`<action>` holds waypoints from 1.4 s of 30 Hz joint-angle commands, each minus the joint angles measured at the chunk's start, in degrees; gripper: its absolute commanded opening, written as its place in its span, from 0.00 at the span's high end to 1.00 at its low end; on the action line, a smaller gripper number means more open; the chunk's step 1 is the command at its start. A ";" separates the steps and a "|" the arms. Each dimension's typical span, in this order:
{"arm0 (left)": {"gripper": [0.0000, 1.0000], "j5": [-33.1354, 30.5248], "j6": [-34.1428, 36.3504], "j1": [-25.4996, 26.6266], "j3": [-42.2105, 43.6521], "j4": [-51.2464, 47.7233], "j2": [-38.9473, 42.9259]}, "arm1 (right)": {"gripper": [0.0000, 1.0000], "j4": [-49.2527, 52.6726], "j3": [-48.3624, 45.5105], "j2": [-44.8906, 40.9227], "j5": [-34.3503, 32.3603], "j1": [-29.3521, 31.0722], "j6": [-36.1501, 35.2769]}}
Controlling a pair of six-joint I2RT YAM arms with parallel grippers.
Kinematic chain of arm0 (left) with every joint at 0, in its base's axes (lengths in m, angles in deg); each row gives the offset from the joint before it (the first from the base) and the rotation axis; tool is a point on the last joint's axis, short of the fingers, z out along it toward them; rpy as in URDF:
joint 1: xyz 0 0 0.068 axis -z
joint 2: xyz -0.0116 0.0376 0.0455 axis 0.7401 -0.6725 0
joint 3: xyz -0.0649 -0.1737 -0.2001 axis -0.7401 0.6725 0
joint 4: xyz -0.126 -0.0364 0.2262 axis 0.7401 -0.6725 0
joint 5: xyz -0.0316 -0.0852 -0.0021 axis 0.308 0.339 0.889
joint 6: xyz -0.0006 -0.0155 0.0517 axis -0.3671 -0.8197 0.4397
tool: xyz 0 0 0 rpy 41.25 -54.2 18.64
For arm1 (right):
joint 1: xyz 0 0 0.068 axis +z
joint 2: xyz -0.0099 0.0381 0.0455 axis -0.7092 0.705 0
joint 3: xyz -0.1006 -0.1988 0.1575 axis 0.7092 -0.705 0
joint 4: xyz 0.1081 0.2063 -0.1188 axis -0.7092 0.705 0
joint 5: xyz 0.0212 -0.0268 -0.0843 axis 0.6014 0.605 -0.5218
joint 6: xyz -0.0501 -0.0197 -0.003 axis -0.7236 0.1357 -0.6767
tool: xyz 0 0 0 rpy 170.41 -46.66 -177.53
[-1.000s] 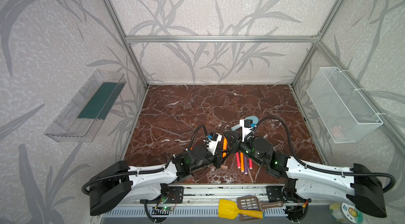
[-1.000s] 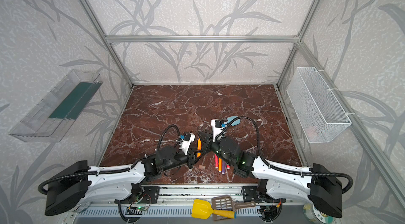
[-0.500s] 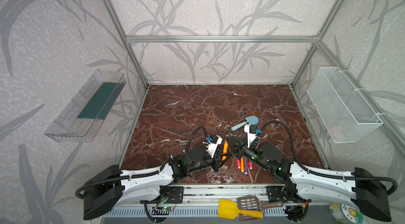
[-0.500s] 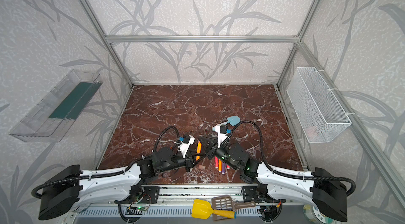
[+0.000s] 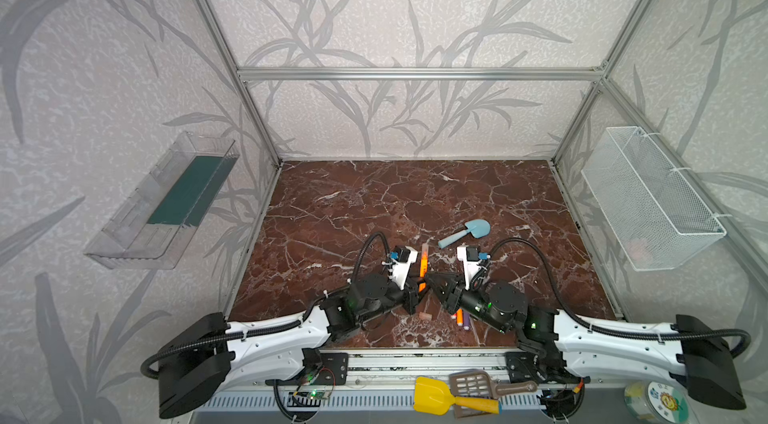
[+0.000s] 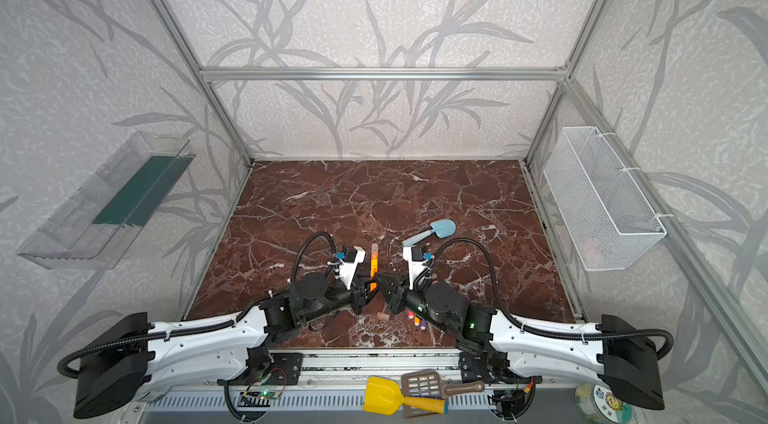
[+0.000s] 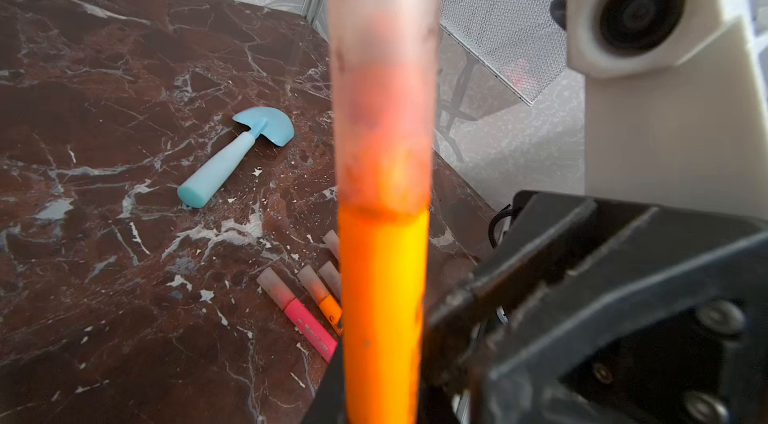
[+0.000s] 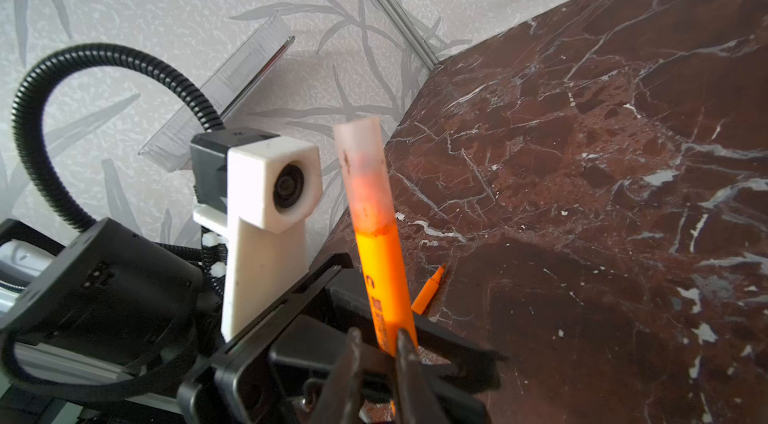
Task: Insert the pens into the pen caps
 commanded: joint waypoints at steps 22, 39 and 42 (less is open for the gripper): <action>1.00 6.21 5.59 0.32 -1.02 0.79 1.43 | 0.56 9.46 18.46 7.42 -11.97 -0.01 -16.71; 1.00 6.01 5.92 0.39 -1.24 -0.60 2.65 | 0.65 11.00 20.16 9.39 -12.97 -0.73 -16.67; 1.00 6.17 6.00 0.40 -1.51 -1.31 2.83 | 0.72 11.77 21.02 10.76 -12.92 -0.95 -16.59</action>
